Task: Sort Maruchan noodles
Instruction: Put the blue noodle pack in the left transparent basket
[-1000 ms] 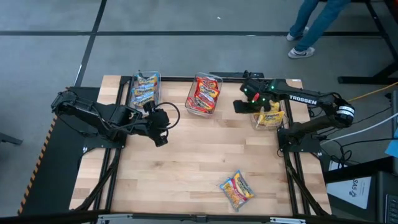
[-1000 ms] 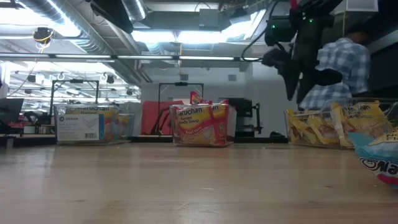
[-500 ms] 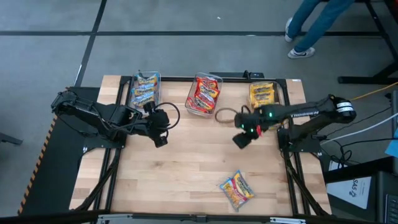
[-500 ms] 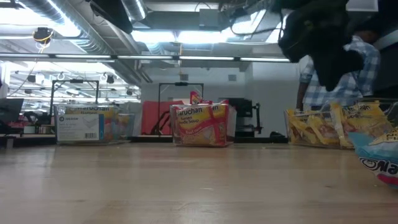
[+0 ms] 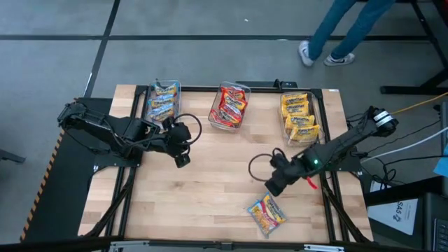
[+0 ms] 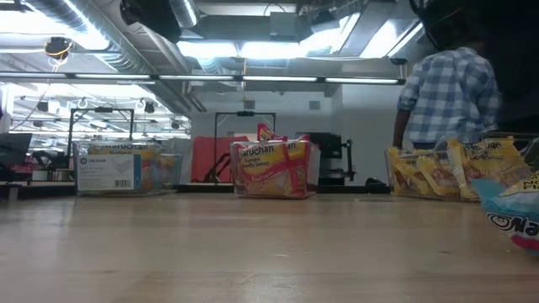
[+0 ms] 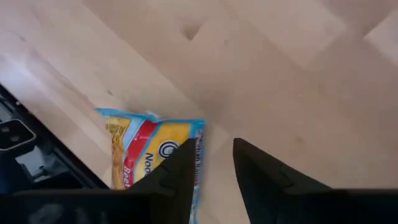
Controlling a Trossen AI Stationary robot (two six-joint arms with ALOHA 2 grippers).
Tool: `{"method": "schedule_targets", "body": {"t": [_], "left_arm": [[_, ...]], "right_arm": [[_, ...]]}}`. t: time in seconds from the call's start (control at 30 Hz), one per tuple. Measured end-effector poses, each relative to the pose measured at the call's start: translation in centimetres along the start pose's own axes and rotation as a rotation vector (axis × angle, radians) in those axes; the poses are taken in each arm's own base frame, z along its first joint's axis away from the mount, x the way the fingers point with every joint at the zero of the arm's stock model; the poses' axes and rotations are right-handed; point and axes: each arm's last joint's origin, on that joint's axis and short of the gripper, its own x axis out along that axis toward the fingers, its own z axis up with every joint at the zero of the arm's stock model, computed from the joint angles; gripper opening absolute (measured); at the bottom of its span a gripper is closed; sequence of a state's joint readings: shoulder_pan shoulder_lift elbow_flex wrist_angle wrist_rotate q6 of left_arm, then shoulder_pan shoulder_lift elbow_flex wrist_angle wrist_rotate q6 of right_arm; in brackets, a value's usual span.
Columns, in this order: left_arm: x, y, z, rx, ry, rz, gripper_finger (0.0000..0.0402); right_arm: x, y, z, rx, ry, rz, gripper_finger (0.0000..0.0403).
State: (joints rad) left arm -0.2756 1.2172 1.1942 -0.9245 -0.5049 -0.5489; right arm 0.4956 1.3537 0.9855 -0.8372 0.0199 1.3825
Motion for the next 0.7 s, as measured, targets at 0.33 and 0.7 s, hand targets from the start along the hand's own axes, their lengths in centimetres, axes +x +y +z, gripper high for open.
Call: {"method": "schedule_targets", "body": {"t": [0.33, 0.7], "left_arm": [[0.0, 0.0, 0.0, -0.002, 0.001, -0.002, 0.0080], [0.0, 0.0, -0.1, 0.002, 0.014, -0.016, 0.0080]], "right_arm": [[6.5, 2.0, -1.1, -0.027, 0.130, -0.062, 0.0176], [11.5, 3.6, -1.3, -0.030, 0.216, 0.027, 0.0197]]}}
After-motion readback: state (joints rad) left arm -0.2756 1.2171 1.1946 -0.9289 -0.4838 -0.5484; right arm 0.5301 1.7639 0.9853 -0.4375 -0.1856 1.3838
